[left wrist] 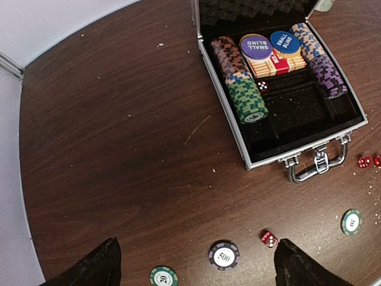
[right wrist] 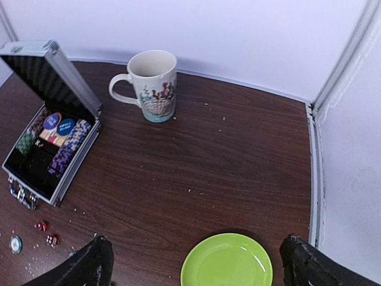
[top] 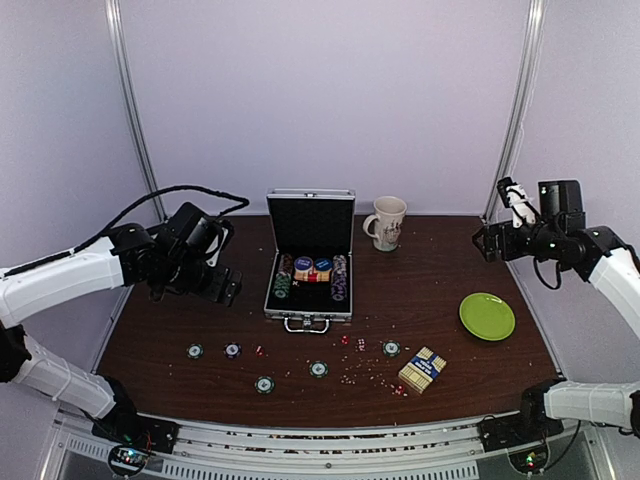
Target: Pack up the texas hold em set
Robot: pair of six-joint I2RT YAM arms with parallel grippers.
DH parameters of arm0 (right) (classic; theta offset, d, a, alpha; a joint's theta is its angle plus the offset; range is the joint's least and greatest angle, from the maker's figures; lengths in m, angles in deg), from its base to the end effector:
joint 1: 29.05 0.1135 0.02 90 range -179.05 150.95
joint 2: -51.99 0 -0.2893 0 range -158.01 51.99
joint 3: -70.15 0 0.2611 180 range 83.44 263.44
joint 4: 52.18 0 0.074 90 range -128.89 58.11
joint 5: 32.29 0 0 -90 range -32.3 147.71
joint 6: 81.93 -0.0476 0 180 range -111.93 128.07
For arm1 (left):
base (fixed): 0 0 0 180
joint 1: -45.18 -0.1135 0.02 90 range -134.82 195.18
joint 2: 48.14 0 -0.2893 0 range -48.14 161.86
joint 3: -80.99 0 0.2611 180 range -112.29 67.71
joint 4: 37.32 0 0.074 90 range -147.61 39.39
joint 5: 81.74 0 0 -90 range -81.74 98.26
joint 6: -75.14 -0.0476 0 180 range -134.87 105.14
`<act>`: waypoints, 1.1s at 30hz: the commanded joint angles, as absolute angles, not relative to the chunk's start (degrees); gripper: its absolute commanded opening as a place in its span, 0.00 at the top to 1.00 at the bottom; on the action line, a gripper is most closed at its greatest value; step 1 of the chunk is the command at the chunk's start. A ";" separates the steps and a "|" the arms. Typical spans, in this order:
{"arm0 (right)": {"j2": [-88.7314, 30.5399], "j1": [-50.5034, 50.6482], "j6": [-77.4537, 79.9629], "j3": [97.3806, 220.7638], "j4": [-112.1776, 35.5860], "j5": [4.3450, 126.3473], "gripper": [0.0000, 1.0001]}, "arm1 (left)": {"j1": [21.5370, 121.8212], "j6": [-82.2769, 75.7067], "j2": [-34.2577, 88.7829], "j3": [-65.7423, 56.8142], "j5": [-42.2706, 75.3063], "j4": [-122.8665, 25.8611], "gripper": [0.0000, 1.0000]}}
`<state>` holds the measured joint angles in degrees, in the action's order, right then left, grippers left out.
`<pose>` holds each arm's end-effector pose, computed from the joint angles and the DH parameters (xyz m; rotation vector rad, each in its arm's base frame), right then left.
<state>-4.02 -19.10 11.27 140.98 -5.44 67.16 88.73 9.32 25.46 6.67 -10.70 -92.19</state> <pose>0.2088 0.0446 0.3562 -0.3405 2.1018 0.2450 0.2057 -0.1742 0.2978 0.2810 2.4308 -0.1016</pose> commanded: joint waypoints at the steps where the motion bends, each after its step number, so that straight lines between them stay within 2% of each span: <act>1: -6.55 -19.06 21.39 140.04 -6.29 73.65 0.04 | 88.61 12.19 25.90 8.41 -6.93 -90.86 0.10; 3: -12.59 -19.08 23.83 144.45 -2.18 72.67 0.09 | 88.62 13.05 25.24 9.59 -6.77 -91.27 0.10; 5: -18.60 -18.85 27.32 150.30 5.02 79.32 0.16 | 88.65 13.09 23.79 11.54 -6.98 -91.47 0.12; 8: -23.25 -15.80 30.04 155.62 9.84 84.00 0.18 | 88.61 12.49 21.69 14.95 -5.46 -90.08 0.21; 11: -24.97 -8.46 33.53 158.17 10.97 79.82 0.19 | 88.60 12.90 21.60 16.53 -2.31 -90.16 0.27; 14: -27.29 0.22 38.61 159.85 14.23 75.09 0.19 | 88.60 13.64 22.43 17.63 2.73 -90.18 0.29; 18: -31.98 8.86 38.98 160.41 16.29 70.99 0.19 | 88.62 15.72 23.02 19.91 3.19 -90.10 0.23; 20: -35.20 11.47 37.73 161.87 17.70 70.69 0.19 | 88.60 16.54 23.07 20.66 2.87 -90.04 0.14; 22: -39.09 13.70 36.99 164.76 20.03 70.96 0.18 | 88.60 16.61 22.90 21.52 4.17 -89.03 0.09; 27: -47.89 16.80 36.37 170.04 25.76 69.58 0.24 | 88.60 15.91 23.11 22.44 8.24 -85.86 0.10; 33: -51.53 17.60 34.76 170.59 26.13 66.59 0.29 | 88.69 15.76 24.00 22.13 9.54 -84.89 0.11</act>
<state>-51.08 17.07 36.14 169.48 23.48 70.00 88.73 15.51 23.34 22.06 7.33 -87.88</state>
